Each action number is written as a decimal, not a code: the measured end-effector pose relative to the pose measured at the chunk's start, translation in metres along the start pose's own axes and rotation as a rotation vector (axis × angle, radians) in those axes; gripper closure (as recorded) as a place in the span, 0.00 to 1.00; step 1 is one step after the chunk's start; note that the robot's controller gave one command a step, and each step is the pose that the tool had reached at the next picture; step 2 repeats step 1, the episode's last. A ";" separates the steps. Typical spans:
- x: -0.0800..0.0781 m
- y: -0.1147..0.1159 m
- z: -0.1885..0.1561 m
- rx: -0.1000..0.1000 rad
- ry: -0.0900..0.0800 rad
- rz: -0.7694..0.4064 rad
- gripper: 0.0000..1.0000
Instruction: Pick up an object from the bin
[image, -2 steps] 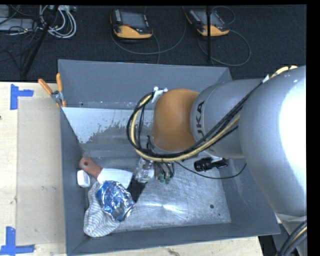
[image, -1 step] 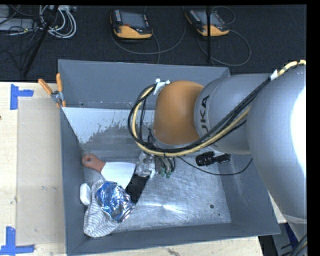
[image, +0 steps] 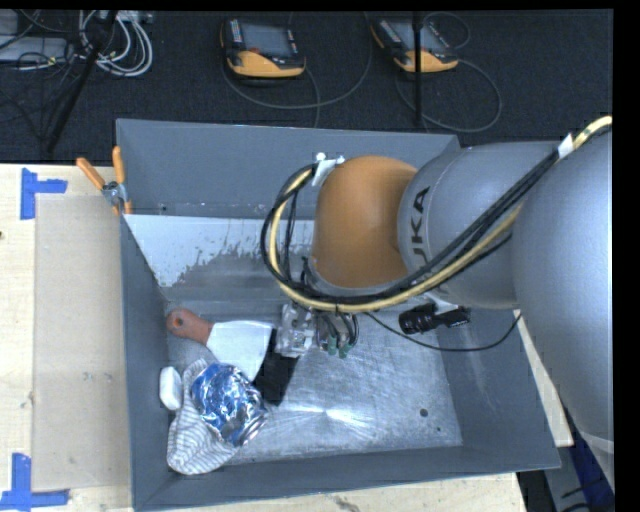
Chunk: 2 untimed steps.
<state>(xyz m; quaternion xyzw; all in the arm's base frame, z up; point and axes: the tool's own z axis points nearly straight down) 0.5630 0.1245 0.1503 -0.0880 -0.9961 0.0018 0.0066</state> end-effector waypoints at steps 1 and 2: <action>-0.027 0.010 0.000 -0.012 -0.029 0.052 1.00; -0.027 0.010 0.000 -0.012 -0.029 0.052 1.00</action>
Offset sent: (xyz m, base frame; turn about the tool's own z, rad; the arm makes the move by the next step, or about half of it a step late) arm -0.0365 0.0454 0.1960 -0.2632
